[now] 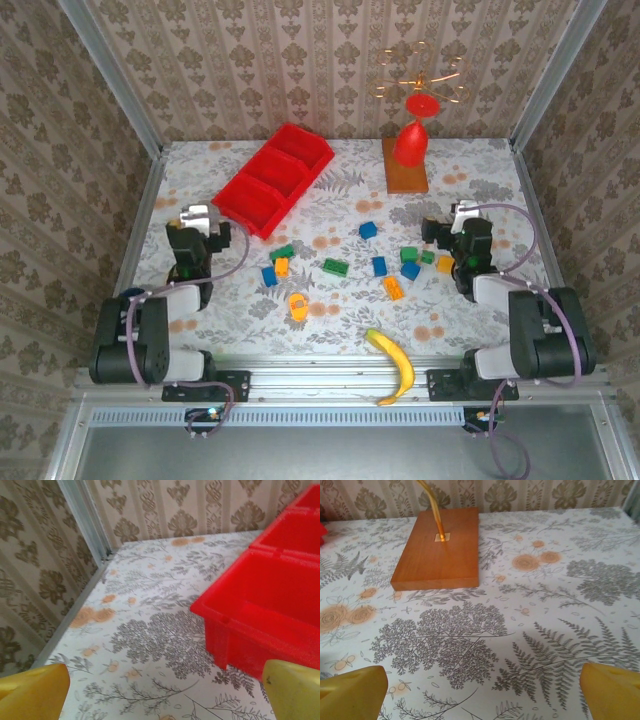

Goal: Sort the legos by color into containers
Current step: Rotate the container at the top-center of the table.

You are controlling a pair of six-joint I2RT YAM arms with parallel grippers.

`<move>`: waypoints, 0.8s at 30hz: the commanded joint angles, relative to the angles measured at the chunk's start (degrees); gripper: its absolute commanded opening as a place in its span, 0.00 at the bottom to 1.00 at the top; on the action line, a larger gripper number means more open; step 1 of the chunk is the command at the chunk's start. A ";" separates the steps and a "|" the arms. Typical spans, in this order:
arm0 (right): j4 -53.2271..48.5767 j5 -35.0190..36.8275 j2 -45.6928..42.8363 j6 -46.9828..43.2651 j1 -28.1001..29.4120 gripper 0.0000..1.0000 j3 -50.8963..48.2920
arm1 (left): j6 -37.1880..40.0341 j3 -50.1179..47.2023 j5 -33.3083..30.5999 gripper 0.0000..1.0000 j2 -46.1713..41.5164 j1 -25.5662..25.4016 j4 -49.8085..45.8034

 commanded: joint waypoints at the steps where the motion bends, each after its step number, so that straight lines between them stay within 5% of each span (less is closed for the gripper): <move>1: -5.86 5.57 -3.99 1.25 0.32 1.00 2.01 | -3.96 3.81 -4.83 1.00 -4.78 -0.95 -9.28; 7: -16.56 11.47 -8.45 4.60 0.32 1.00 4.91 | -17.08 16.15 -7.05 1.00 -6.06 -4.00 -29.41; 15: -23.71 12.85 -10.63 4.80 0.33 1.00 7.62 | -25.17 36.24 -11.93 1.00 8.56 -14.95 -44.43; 24: -33.72 13.17 -9.96 7.50 0.38 1.00 13.08 | -33.79 52.21 -12.68 1.00 24.25 -19.88 -54.80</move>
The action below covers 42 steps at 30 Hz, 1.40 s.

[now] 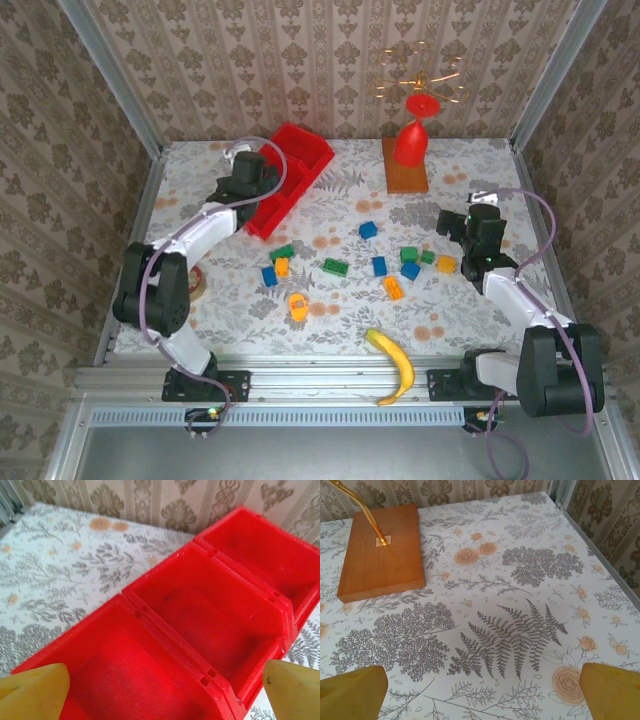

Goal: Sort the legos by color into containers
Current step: Rotate the container at the top-center of the table.

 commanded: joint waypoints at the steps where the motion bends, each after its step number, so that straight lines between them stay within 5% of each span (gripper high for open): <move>1: -7.83 1.94 -0.02 3.07 0.38 1.00 4.23 | -4.98 3.95 -2.49 1.00 3.34 -1.37 -6.21; 9: -23.13 1.50 2.75 7.06 0.40 1.00 11.70 | -6.99 11.33 -1.30 1.00 12.13 -1.71 -10.46; 25: -31.19 -5.47 1.14 10.91 0.84 1.00 14.43 | -3.81 20.88 2.26 0.62 22.23 0.15 -15.54; 31: -32.65 -6.04 0.87 12.38 1.27 1.00 14.96 | -2.06 18.51 3.51 0.43 21.59 -0.02 -14.92; 42: -36.56 -5.60 -0.15 15.82 3.50 1.00 16.27 | -0.02 10.63 5.16 0.31 16.63 -2.27 -12.36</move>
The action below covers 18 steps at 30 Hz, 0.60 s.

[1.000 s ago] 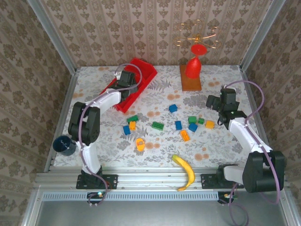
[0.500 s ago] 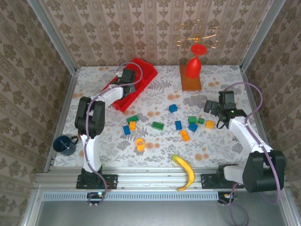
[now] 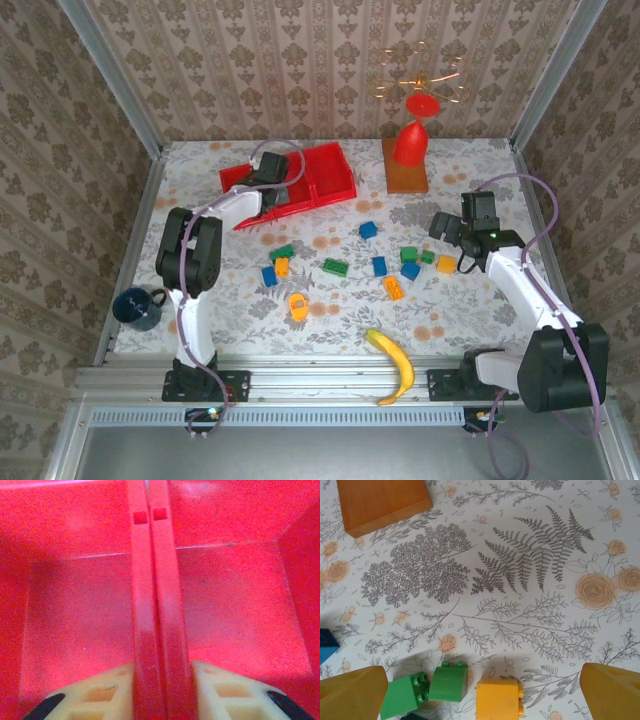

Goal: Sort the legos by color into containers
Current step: Rotate the container at the top-center of the table.

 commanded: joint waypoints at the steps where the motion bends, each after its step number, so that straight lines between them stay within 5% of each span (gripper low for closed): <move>1: -3.36 -0.25 -1.84 2.75 1.24 1.00 1.74 | 2.44 -3.32 2.02 0.30 -2.64 -1.53 -2.03; 18: -6.15 0.82 -3.25 7.14 5.23 1.00 0.11 | 1.62 -5.62 2.37 0.29 -4.93 -7.72 -1.97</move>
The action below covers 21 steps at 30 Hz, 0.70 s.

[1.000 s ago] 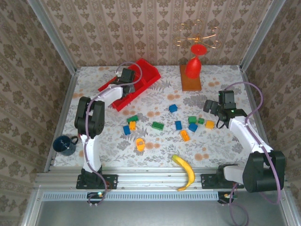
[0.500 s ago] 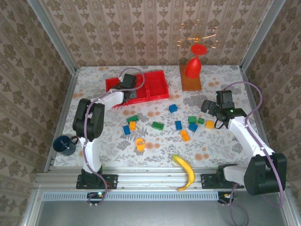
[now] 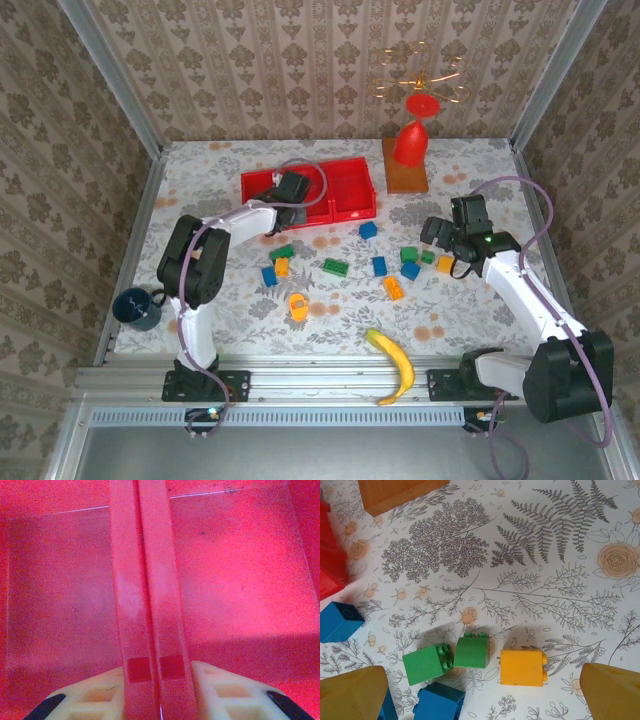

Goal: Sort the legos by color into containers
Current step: Rotate the container at the top-center of the table.

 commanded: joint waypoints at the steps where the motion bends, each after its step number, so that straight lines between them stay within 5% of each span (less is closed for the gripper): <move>1: -1.54 0.69 -1.04 1.48 0.53 1.00 -0.13 | 0.90 1.27 0.06 0.26 -1.06 -0.19 -1.09; 7: -1.16 0.53 -0.84 1.80 0.61 1.00 -0.39 | 4.48 -0.73 -0.59 0.21 -2.59 -0.20 -0.59; 15: -0.74 0.26 1.09 2.90 1.22 1.00 -0.17 | 4.78 -1.25 -1.07 0.29 -3.93 -0.16 -0.41; 21: -1.50 1.10 1.47 3.45 1.41 1.00 0.31 | 5.86 0.73 -0.94 0.45 -6.99 -0.11 -1.13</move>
